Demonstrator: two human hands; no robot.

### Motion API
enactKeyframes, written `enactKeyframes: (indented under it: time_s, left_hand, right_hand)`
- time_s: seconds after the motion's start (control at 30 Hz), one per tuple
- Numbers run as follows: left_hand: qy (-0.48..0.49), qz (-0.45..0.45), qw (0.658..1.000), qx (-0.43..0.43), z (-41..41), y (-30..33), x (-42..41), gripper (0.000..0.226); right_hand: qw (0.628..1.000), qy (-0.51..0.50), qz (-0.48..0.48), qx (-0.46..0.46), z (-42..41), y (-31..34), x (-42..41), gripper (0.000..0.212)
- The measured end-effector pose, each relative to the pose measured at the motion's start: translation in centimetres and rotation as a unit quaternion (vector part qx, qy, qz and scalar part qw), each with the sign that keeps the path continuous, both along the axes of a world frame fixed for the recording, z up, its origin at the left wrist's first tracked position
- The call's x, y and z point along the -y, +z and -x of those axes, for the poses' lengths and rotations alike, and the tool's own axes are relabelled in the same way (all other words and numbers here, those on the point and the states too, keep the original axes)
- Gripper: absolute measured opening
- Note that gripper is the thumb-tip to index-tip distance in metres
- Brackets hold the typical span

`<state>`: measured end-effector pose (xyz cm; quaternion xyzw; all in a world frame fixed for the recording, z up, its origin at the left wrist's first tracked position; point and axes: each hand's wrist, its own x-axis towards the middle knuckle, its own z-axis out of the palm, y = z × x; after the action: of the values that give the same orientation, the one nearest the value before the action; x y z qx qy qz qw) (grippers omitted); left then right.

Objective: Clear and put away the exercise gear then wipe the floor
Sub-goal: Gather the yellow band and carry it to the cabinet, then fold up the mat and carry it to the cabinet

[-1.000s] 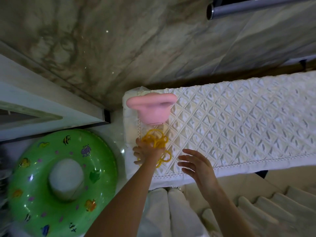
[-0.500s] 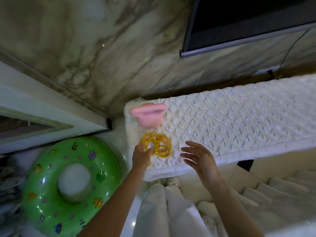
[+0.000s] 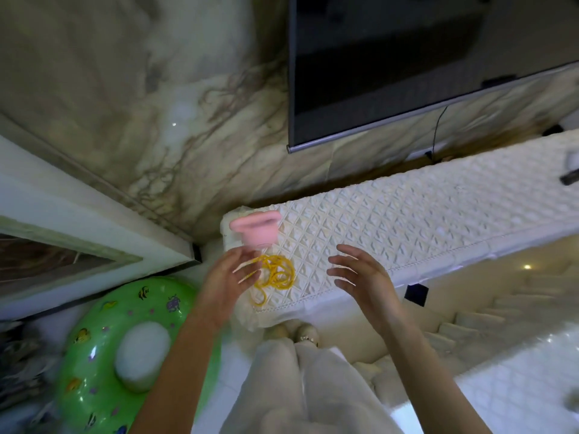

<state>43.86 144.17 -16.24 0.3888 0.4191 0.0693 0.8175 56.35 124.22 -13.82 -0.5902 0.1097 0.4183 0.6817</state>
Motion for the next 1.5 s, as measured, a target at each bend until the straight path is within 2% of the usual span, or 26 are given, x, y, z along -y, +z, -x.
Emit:
enactKeyframes:
  time_s: [0.03, 0.17, 0.23, 0.33, 0.5, 0.53, 0.63, 0.73, 0.97, 1.03, 1.1, 1.23, 1.33, 1.5]
  left_hand:
    - [-0.002, -0.001, 1.000, 0.031, -0.2, 1.5, -0.2, 0.013]
    - [-0.050, -0.016, 0.990, 0.128, -1.7, 6.4, -0.6, 0.056]
    - [-0.075, -0.006, 0.985, 0.155, -2.6, 7.9, -0.4, 0.057]
    - [-0.117, 0.024, 0.981, 0.150, -3.7, 9.8, 0.1, 0.060]
    - [-0.216, 0.024, 0.972, 0.095, -5.0, 12.3, 1.2, 0.087]
    - [-0.229, 0.030, 0.968, 0.094, -5.3, 12.6, 1.3, 0.085]
    - [-0.257, 0.056, 0.959, 0.105, -5.8, 13.5, 1.5, 0.062]
    - [-0.302, 0.070, 0.941, 0.134, -6.6, 13.9, 1.9, 0.062]
    - [-0.464, 0.081, 0.871, 0.139, -6.4, 14.3, 8.5, 0.059]
    - [-0.506, 0.092, 0.848, 0.129, -5.7, 14.6, 11.4, 0.046]
    - [-0.551, 0.093, 0.821, 0.119, -4.8, 14.9, 14.6, 0.031]
    - [-0.646, 0.095, 0.747, 0.125, -1.9, 15.6, 21.1, 0.028]
    - [-0.697, 0.097, 0.700, 0.120, 1.0, 15.9, 25.9, 0.017]
    - [-0.769, 0.115, 0.619, 0.110, 6.8, 16.1, 32.8, 0.022]
  right_hand:
    - [1.000, -0.007, -0.004, 0.009, -0.2, 0.9, 0.6, 0.024]
    - [0.997, -0.058, -0.015, 0.037, -0.7, 4.3, 3.2, 0.024]
    - [0.994, -0.102, -0.022, 0.042, -0.6, 5.6, 4.4, 0.024]
    - [0.983, -0.170, -0.050, 0.037, 0.4, 7.1, 5.8, 0.025]
    - [0.958, -0.267, -0.105, 0.029, 3.3, 8.6, 7.1, 0.026]
    - [0.950, -0.290, -0.111, 0.033, 4.1, 8.8, 7.3, 0.026]
    - [0.916, -0.377, -0.120, 0.067, 6.6, 9.2, 8.1, 0.024]
    - [0.870, -0.467, -0.120, 0.099, 9.5, 9.8, 9.7, 0.021]
    - [0.796, -0.593, -0.047, 0.109, 20.2, 10.5, 12.9, 0.023]
    - [0.764, -0.635, -0.025, 0.107, 23.4, 10.7, 13.6, 0.023]
    - [0.727, -0.678, -0.012, 0.107, 26.6, 10.9, 14.5, 0.022]
    - [0.639, -0.760, 0.000, 0.120, 33.0, 11.4, 16.3, 0.022]
    - [0.576, -0.807, 0.004, 0.129, 37.7, 11.6, 17.4, 0.024]
    - [0.487, -0.863, 0.004, 0.133, 45.3, 11.5, 18.7, 0.022]
